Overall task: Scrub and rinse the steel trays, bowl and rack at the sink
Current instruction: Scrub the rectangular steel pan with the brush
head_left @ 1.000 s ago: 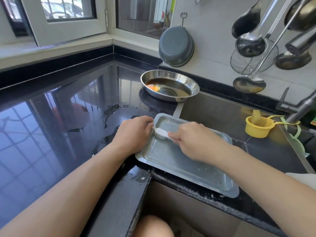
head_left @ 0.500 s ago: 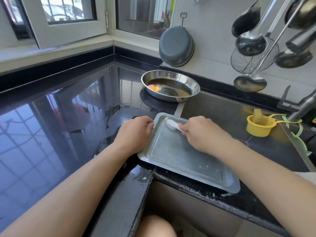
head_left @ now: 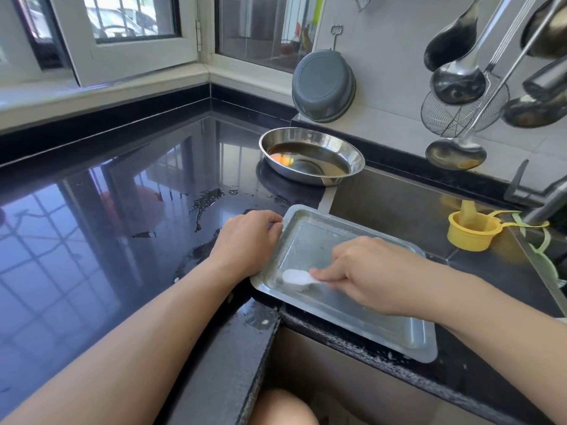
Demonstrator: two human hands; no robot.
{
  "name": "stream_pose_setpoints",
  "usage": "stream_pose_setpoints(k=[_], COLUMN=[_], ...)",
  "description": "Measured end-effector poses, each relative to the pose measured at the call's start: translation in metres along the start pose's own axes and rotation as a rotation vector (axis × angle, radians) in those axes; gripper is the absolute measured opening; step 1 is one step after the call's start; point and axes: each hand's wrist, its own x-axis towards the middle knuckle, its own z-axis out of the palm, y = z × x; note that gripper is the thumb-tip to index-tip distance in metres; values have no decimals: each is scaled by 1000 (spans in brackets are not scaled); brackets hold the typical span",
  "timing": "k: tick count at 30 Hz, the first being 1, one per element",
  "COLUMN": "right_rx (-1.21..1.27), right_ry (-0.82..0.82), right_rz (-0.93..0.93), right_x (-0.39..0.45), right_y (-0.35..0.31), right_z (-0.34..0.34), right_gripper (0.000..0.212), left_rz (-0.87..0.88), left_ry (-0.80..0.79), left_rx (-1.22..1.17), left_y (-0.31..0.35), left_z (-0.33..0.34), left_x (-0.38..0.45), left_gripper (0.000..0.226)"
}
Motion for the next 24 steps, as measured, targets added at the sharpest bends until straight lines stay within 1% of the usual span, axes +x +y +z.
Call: stream_pose_setpoints(k=[4,7,12,15,18,19,24], right_rx=[-29,0,42,140,312,329,208], right_ry=[63,57,-57,-107,-15,19,122], right_rz=[-10,-47,0,42,70,57,-44], right_x=[8,1,-31,-44,-43,-38,-10], right_y=[-9,-12,-1,15,18,13,-21], right_z=[4,10,3,-6,-6,-4,13], right_gripper=[42,39,35,31,28,28,32], left_rz=[-6,-24,-20,-20,-20,-22,-24], left_ry=[9,24,34,42,47,50,61], left_rx=[-23,-29,-35,-19,-13,-14,-26], left_y=[2,4,5,6,7,7,6], left_z=[-1,-4,-5,-4,-4,-4,-4], left_x=[-1,-4,-5,-6,-6,-6,-5], left_gripper=[30,29,29,30,30,30,29])
